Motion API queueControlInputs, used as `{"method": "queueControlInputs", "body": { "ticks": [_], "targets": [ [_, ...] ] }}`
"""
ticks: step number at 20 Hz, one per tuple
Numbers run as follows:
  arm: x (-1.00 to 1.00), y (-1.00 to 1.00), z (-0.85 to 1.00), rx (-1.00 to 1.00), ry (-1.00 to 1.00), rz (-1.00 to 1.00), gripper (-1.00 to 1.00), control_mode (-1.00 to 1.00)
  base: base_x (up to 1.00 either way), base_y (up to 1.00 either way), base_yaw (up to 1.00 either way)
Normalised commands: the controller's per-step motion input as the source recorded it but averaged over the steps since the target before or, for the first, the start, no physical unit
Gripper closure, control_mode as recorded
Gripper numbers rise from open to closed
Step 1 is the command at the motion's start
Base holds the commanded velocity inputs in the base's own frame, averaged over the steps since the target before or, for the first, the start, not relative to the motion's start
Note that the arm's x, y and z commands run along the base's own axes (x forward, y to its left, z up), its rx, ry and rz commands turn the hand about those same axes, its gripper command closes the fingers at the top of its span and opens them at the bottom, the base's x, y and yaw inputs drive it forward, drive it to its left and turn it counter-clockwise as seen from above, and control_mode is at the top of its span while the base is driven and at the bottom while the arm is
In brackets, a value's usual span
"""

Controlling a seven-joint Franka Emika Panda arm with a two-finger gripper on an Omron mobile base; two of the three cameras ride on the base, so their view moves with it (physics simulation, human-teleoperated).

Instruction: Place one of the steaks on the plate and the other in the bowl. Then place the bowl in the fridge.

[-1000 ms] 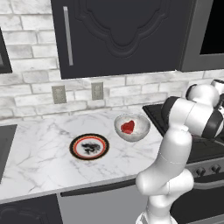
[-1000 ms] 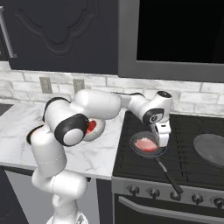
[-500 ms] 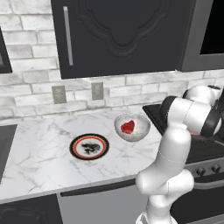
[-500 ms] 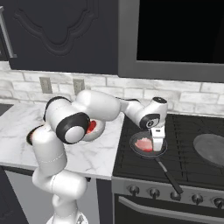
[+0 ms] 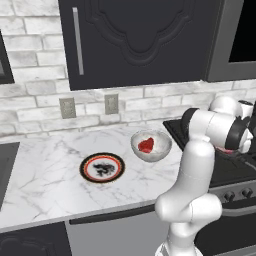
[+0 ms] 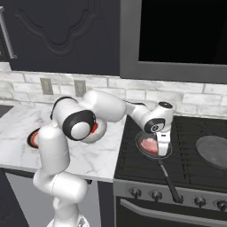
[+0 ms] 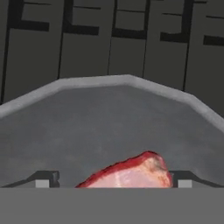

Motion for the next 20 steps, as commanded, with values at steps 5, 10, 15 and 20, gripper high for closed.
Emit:
{"method": "queueControlInputs", "body": {
  "ticks": [5, 10, 15, 20],
  "targets": [
    [0.0, 0.03, -0.03, 0.0, 0.0, 0.0, 1.0, -1.0, 0.0, 0.0, 0.0],
    [0.0, 0.13, -0.05, 0.0, 0.0, 0.0, 1.0, -1.0, 0.0, 0.0, 0.0],
    [0.0, 0.18, -0.05, 0.0, 0.0, 0.0, 1.0, -1.0, 0.0, 0.0, 0.0],
    [-0.01, 0.04, 0.02, 0.0, 0.0, -0.01, 1.0, -1.0, 0.0, 0.0, 0.0]
  ]
}}
